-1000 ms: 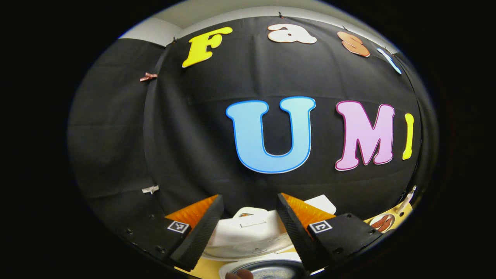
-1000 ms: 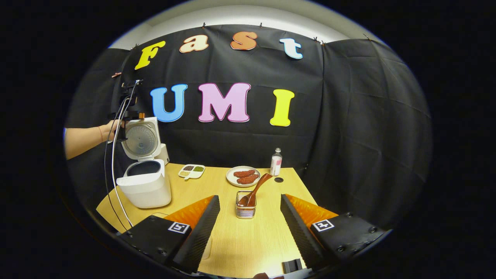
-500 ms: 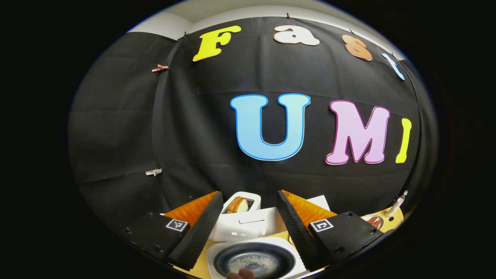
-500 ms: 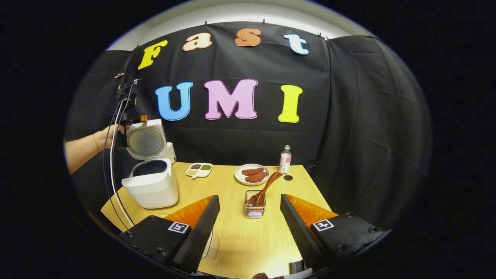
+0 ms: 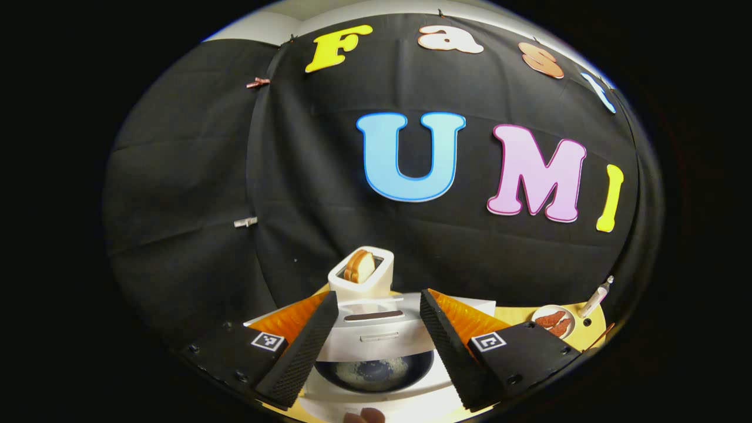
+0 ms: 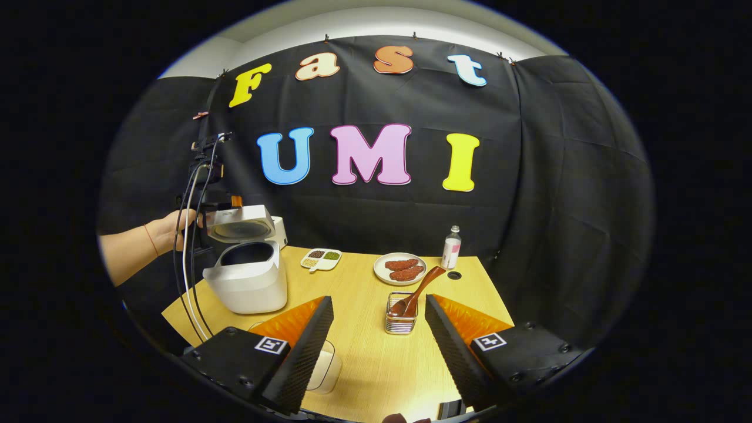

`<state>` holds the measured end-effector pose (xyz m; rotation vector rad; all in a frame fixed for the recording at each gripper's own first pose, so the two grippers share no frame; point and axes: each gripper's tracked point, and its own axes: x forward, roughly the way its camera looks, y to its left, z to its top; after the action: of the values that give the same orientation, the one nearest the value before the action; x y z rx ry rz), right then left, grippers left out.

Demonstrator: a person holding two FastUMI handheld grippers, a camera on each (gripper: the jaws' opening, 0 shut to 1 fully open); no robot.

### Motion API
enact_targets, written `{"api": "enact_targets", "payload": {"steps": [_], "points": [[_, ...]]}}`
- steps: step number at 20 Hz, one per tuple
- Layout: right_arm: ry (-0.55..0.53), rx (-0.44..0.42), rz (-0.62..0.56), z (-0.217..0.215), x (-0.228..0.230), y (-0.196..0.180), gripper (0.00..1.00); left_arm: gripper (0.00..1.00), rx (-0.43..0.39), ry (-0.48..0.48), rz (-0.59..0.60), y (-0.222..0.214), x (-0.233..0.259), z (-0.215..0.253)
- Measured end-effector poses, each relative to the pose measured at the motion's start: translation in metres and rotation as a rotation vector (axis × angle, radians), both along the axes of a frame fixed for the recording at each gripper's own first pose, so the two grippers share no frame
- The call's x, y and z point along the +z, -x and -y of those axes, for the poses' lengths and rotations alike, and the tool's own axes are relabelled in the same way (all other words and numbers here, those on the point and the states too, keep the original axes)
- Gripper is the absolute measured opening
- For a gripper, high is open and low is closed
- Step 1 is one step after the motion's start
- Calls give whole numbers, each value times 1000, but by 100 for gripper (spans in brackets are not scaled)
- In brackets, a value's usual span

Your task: Close the left gripper, press the button to open the rice cooker; take a wooden spoon from the chopstick holder with the right hand, scoop a spoonful of rice and pour it into the rice cooker, then put the wooden spoon back into the chopstick holder.

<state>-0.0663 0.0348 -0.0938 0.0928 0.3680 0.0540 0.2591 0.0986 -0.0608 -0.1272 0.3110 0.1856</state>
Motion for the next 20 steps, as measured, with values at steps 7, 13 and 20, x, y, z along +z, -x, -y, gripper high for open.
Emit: {"api": "enact_targets", "payload": {"steps": [7,13,20], "points": [[-11,-14,-25,15,-9,6,98,97,8,0,-123,15,-81,11],[-9,-24,-38,19,-14,7,98,98,15,-13,-204,23,-129,20],[-31,-27,-27,14,-11,5,99,100,0,-35,-193,23,-130,19]]}}
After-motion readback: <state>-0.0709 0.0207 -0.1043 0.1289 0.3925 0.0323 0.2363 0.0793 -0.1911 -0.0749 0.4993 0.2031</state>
